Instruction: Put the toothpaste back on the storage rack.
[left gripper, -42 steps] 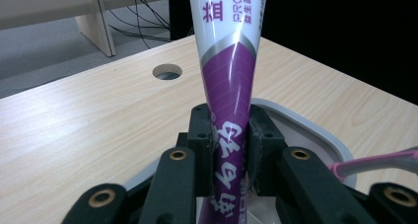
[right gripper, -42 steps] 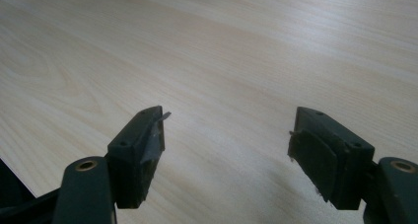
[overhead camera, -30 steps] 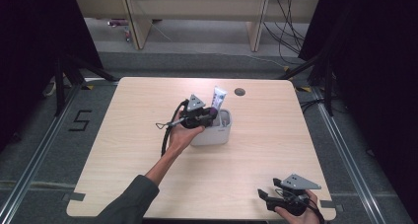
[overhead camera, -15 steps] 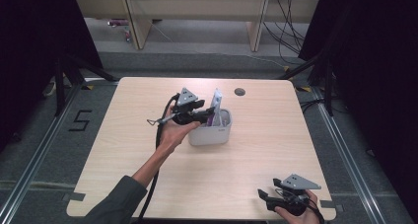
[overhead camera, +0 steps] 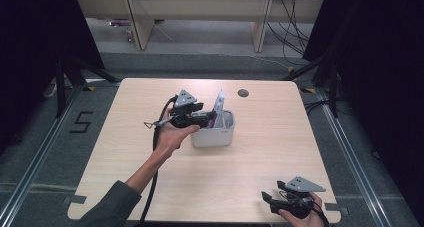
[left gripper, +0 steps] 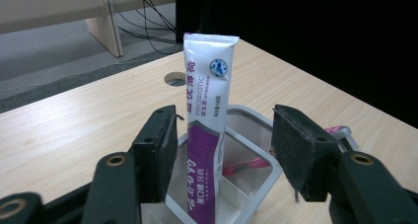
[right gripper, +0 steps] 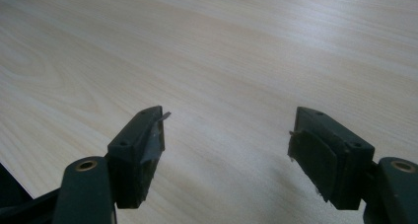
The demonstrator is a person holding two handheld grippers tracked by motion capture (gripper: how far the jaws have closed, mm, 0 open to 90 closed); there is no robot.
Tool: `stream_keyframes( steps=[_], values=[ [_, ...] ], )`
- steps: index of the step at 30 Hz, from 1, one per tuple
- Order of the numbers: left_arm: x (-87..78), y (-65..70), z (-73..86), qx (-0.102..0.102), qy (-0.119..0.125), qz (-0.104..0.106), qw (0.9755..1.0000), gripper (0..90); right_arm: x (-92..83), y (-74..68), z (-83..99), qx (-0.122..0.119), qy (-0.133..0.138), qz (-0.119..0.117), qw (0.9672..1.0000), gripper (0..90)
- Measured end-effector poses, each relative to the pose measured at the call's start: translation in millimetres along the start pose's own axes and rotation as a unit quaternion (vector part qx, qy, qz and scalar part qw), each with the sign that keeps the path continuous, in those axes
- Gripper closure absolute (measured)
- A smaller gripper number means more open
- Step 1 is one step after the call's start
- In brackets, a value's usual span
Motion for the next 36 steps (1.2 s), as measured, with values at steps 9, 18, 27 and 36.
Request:
stream_keyframes(
  steps=[9,18,27,36],
  values=[
    [-11.0,-1.3,0.9,-0.004,-0.002,0.012,0.9999,26.8,-0.8,-0.2,0.1,0.002,-0.002,0.003,1.0,29.2],
    [-26.9,-6.2,4.3,-0.001,0.012,0.019,0.9998,17.2,-0.9,-0.8,-0.6,0.006,0.003,0.005,1.0,29.1],
    [-44.3,-7.2,13.4,0.007,0.015,0.023,0.9996,15.8,-2.3,-0.1,-1.9,0.005,0.01,0.001,0.9999,29.1],
    [-60.9,-5.6,25.1,0.018,0.01,0.024,0.9995,15.8,-2.2,-0.2,-3.0,-0.011,0.014,0.007,0.9998,29.1]
  ],
)
Point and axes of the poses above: each handheld gripper's, and its own axes: x roughly forward along the jaws, z roughly out of its underside, y roughly to its right, the point moved 5 cm from there along x, roughly forward along the jaws, and after that the axes turned 4 degrees about -z, right-handed, at the moved point
